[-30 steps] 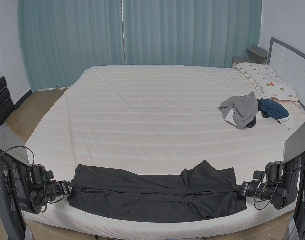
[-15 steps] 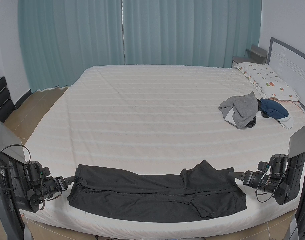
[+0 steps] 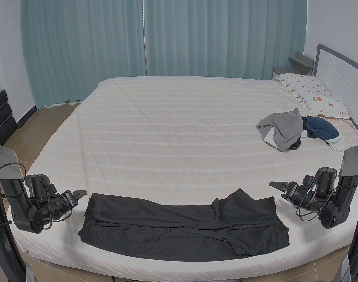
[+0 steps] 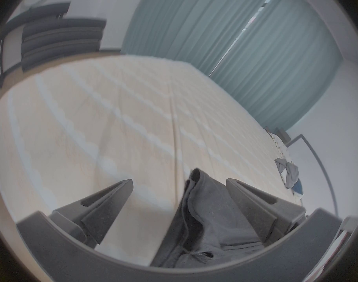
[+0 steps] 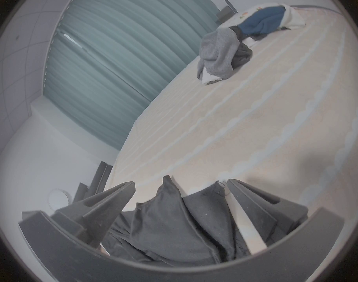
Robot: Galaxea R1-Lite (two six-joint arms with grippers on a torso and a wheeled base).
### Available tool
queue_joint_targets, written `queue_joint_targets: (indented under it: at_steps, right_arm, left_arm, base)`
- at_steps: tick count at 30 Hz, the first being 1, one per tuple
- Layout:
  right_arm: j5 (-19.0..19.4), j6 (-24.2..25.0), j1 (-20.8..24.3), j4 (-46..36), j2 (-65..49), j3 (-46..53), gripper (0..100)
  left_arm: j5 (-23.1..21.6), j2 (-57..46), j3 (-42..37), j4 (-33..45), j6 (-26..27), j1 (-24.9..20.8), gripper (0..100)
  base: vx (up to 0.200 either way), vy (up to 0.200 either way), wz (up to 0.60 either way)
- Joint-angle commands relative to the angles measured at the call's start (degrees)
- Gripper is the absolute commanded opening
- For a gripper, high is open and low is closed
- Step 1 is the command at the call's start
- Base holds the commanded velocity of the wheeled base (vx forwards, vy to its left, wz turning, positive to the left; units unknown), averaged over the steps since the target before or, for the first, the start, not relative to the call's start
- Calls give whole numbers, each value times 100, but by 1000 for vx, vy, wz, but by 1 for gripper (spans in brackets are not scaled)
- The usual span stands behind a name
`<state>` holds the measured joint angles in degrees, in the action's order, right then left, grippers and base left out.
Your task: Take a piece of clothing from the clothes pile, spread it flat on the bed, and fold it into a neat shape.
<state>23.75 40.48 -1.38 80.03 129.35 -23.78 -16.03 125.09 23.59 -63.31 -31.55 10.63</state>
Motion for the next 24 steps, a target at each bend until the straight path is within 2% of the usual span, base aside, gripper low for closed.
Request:
queue_joint_targets:
  at_steps: [1,4,8,18,24]
  right_arm:
    - [33,1357,120,-770,187,-970,100]
    - [113,1436,182,-717,354,-909,100]
    - [218,1445,173,-743,318,-856,100]
    - [271,1392,103,-699,318,-636,100]
    - [271,1260,50,-708,389,-636,100]
  left_arm:
    - [-278,-547,1456,1558,-1117,-483,100]
    - [-269,-310,1790,1822,-1345,-492,100]
    - [-278,-169,1825,1813,-1451,-544,100]
    - [-260,350,1772,1804,-994,-659,100]
    - [-269,350,1754,1804,-1002,-659,100]
  base:
    - [0,0,0]
    - [0,0,0]
    - [0,0,0]
    - [0,0,0]
    - [0,0,0]
